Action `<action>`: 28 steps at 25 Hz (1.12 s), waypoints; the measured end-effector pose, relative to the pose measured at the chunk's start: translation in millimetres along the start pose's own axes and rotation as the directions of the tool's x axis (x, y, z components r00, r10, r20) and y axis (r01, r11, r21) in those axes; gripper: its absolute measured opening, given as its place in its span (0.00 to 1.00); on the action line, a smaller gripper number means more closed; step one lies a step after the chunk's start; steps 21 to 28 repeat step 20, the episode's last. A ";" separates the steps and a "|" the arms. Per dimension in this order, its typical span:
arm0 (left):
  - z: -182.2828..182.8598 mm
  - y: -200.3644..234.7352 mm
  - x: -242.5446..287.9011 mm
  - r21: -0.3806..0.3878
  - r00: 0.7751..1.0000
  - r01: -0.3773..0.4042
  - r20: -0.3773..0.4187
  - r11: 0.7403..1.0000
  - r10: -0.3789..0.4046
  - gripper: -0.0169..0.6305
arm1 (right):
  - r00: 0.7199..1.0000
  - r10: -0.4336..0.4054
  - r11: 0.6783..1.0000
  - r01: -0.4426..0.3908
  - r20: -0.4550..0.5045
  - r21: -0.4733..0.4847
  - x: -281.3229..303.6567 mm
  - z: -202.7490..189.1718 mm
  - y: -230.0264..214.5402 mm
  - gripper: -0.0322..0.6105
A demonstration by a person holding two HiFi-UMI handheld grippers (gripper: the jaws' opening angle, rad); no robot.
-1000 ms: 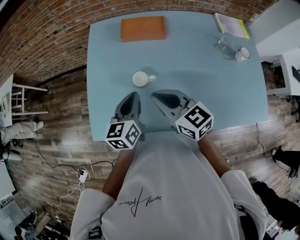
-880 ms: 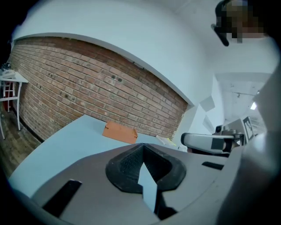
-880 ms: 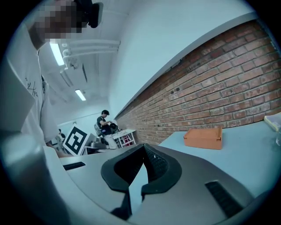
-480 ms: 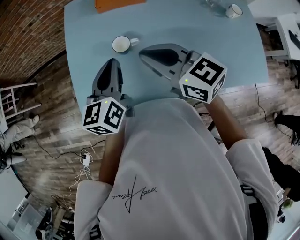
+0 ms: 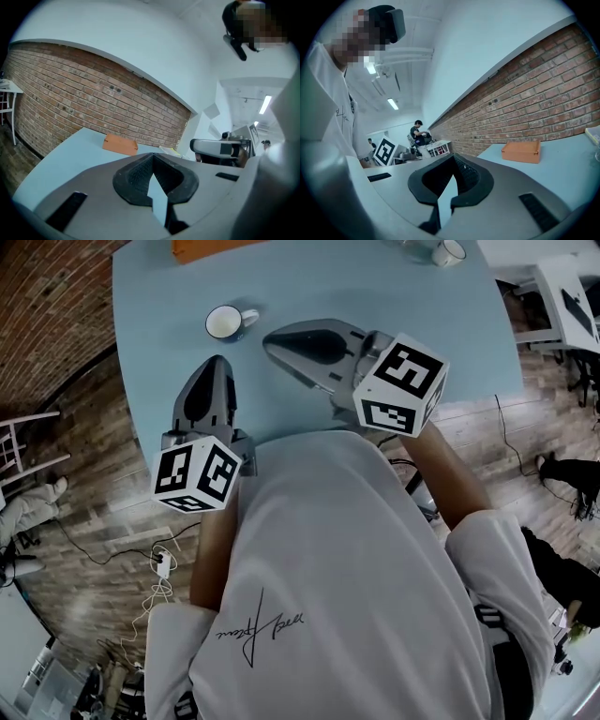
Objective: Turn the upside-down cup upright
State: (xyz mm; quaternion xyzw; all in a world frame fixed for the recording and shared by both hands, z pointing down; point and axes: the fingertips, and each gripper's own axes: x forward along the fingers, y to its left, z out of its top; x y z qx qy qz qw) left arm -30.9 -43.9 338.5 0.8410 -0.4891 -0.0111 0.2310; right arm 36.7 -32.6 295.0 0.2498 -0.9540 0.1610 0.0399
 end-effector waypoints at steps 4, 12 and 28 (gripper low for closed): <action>2.8 1.1 0.8 0.002 1.000 0.015 0.003 1.000 -0.015 0.04 | 1.000 0.003 1.000 -0.003 0.005 -0.005 1.7 5.1 0.5 0.08; 8.5 4.4 0.9 0.007 0.999 0.033 0.008 0.999 -0.033 0.04 | 1.000 0.014 1.000 -0.015 -0.021 -0.027 13.1 5.7 6.2 0.08; 10.0 2.1 7.1 0.006 0.999 0.034 0.005 0.999 -0.034 0.04 | 0.998 0.044 0.999 -0.045 -0.046 -0.026 18.5 4.8 8.6 0.08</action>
